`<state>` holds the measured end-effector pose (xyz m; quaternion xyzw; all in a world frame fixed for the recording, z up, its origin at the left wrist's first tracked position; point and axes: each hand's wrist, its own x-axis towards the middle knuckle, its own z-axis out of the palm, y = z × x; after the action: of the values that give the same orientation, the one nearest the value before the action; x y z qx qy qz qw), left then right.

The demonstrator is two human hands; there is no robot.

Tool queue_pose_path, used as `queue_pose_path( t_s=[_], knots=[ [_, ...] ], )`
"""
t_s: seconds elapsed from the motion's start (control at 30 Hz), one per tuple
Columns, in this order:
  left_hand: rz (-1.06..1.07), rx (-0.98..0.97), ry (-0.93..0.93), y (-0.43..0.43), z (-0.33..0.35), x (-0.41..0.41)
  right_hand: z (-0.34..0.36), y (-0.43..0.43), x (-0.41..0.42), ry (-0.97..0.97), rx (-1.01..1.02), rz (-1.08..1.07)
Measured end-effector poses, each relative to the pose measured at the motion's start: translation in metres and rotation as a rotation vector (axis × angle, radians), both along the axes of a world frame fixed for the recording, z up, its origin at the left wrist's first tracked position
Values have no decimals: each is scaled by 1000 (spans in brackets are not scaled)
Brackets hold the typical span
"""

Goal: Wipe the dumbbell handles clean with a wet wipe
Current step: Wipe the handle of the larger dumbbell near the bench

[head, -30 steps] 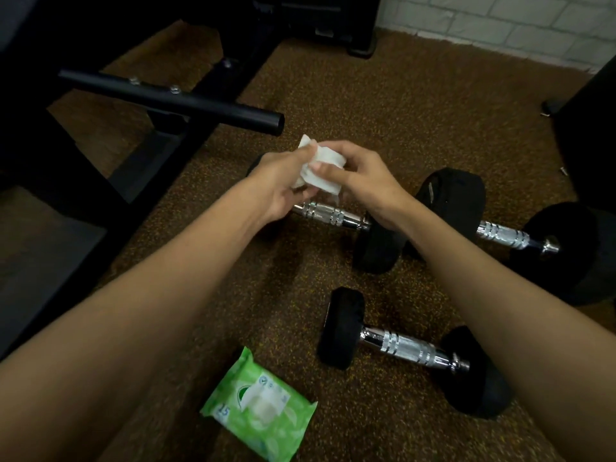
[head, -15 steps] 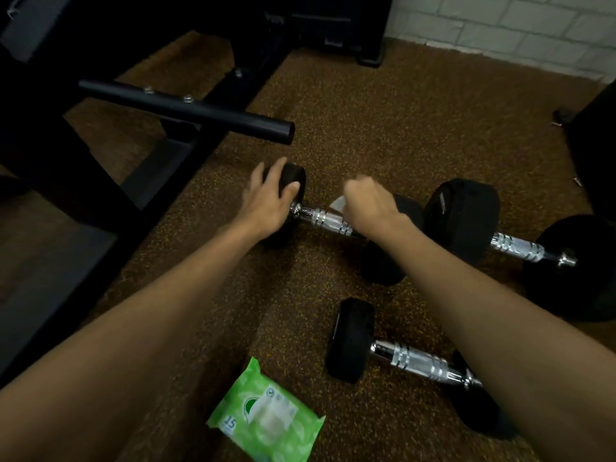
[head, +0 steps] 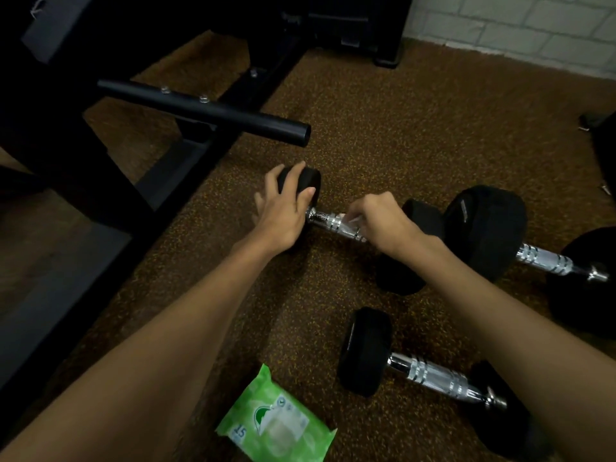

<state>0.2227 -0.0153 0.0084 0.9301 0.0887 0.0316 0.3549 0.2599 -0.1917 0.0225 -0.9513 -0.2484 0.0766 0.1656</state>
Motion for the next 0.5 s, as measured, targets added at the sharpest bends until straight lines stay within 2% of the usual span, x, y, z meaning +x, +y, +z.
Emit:
queue_pose_path(
  t_s=[0.1,0.27,0.33,0.4,0.5],
  knots=[
    [7,8,-14,1,-2,1,11,5,7,91,6,-56],
    [12,2,3,0,-1,4,17,10,21,407,-25,-146],
    [13,3,0,0,-2,4,14,8,25,372,52,-206],
    [14,9,-6,0,-2,4,10,7,25,249,161,-272],
    [13,6,-14,1,-3,4,3,10,24,116,78,-243]
  ],
)
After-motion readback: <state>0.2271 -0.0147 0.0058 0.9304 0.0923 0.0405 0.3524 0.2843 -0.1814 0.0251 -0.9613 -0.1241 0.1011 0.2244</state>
